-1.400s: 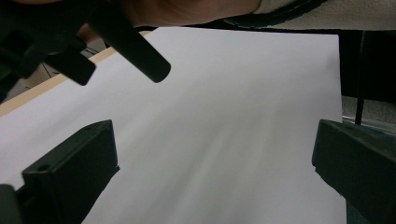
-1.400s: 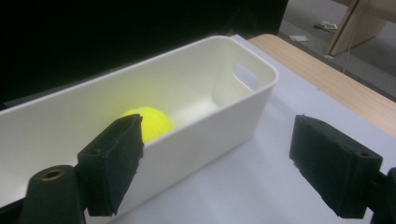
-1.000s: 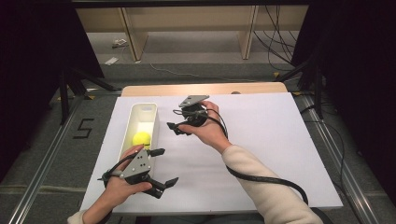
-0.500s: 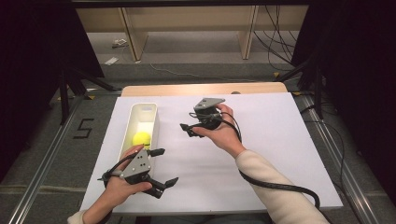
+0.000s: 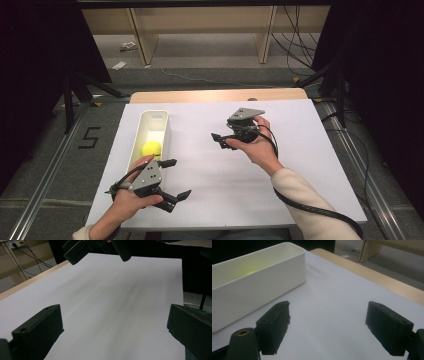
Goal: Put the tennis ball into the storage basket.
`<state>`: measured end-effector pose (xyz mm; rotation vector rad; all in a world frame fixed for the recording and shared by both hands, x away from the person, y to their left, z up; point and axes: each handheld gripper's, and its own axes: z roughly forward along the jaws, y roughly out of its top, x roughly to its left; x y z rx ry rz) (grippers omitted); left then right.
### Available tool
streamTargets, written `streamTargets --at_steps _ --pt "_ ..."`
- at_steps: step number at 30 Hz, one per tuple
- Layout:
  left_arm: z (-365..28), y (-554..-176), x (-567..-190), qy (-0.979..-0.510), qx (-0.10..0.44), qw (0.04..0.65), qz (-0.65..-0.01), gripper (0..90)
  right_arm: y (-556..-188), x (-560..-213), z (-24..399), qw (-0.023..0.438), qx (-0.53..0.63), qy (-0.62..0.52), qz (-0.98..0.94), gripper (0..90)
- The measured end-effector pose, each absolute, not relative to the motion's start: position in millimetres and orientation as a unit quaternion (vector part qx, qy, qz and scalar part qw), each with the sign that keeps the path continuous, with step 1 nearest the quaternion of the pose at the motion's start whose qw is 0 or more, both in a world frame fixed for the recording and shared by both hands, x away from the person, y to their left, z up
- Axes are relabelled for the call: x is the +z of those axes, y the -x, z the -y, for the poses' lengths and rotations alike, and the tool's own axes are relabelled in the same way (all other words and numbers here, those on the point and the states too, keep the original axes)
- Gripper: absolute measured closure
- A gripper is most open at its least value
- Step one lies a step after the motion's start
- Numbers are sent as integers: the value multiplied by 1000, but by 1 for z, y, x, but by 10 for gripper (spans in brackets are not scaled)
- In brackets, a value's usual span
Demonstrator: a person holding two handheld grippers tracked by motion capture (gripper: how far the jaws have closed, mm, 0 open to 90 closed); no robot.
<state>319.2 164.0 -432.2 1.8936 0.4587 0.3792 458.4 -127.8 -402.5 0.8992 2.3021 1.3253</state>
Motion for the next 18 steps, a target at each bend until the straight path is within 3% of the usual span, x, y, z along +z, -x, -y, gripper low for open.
streamTargets --at_steps 18 --pt "-164 -319 -432 -799 161 546 -194 0 -443 -411 179 181 465 -352 -792 202"
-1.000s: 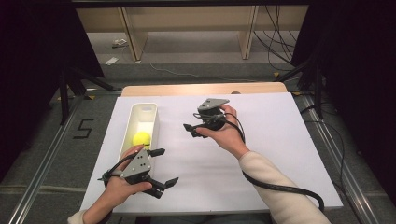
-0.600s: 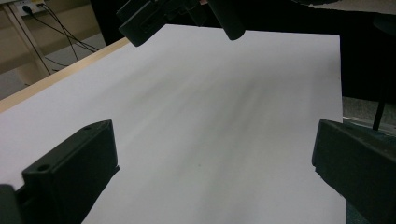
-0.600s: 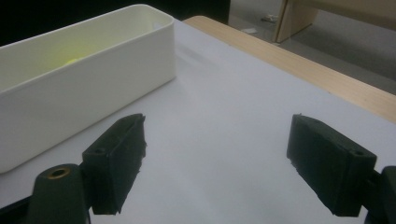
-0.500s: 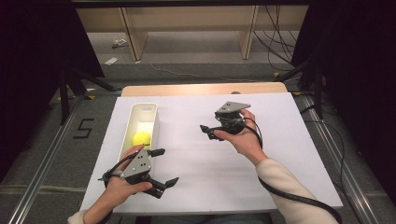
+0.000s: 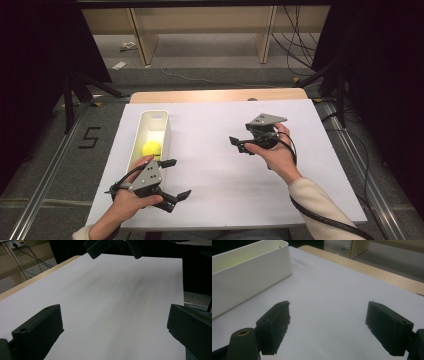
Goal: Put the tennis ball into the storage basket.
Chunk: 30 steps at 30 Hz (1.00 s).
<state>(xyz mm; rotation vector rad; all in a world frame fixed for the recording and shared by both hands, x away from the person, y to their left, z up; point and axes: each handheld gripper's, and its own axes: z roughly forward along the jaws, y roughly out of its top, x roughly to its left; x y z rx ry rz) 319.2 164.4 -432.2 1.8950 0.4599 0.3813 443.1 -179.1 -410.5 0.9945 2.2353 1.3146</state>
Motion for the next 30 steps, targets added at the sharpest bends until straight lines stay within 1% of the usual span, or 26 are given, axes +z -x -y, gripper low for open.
streamTargets --at_steps 8,30 --pt "-164 -319 -432 -801 161 544 -193 0 -434 -420 209 185 457 -376 -784 202" --pt "-164 -319 -433 -801 163 543 -195 0 -405 -428 266 203 448 -406 -770 202"
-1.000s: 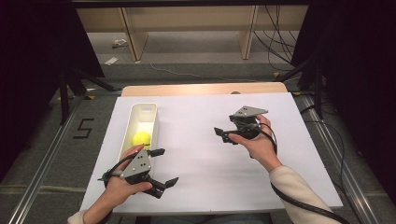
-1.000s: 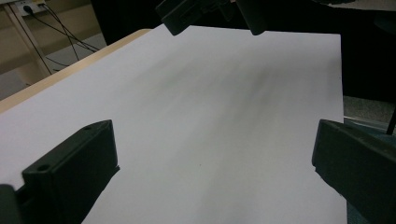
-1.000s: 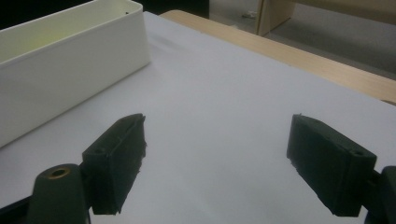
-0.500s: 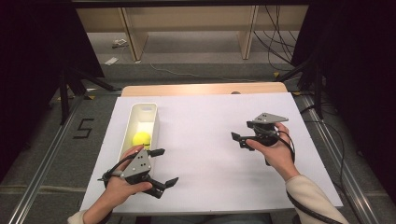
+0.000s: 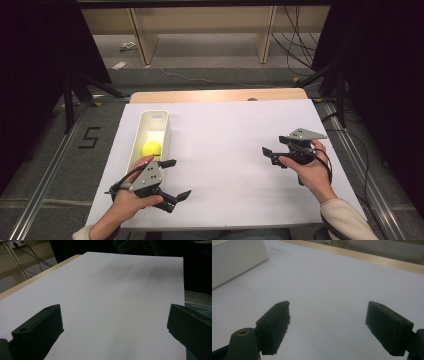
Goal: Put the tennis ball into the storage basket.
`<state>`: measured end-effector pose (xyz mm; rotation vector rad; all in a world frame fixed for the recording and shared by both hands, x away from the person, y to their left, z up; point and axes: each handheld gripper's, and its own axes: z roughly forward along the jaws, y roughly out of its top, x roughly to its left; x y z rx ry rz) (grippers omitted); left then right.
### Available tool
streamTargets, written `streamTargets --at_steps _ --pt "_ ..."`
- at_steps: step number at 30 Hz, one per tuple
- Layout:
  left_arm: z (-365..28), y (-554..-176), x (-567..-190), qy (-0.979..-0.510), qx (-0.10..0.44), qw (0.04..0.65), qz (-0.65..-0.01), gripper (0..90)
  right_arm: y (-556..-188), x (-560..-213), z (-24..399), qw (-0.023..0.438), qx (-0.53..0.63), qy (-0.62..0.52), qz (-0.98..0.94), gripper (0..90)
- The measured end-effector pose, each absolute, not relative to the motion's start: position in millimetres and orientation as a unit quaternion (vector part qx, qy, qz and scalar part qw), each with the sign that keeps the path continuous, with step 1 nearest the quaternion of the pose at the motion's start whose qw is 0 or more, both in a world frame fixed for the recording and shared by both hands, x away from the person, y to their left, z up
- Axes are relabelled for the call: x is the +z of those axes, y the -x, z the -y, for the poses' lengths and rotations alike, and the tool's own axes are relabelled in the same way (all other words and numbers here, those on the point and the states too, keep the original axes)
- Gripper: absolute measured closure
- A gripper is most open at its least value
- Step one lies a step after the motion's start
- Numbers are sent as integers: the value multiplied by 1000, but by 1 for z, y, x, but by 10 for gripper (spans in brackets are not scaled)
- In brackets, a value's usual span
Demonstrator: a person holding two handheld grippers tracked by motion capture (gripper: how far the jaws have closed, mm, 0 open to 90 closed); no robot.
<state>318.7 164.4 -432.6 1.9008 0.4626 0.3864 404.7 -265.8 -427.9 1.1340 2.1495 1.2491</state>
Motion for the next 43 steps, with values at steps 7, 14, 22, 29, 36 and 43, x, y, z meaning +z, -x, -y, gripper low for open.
streamTargets --at_steps 7,14,22,29,36,43 --pt "-165 -319 -432 -800 163 543 -196 0 -394 -432 275 203 443 -412 -770 202" --pt "-165 -318 -432 -800 165 543 -194 0 -386 -435 282 205 442 -416 -767 200" --pt "-166 -318 -431 -798 166 545 -196 0 -378 -437 288 205 444 -422 -763 198" --pt "-166 -318 -431 -798 167 546 -194 0 -373 -438 297 212 441 -431 -758 198" --pt "-166 -319 -430 -797 164 547 -195 0 -371 -438 301 211 441 -435 -756 200" --pt "-165 -320 -431 -798 162 546 -196 0 -371 -439 300 204 446 -430 -758 205"
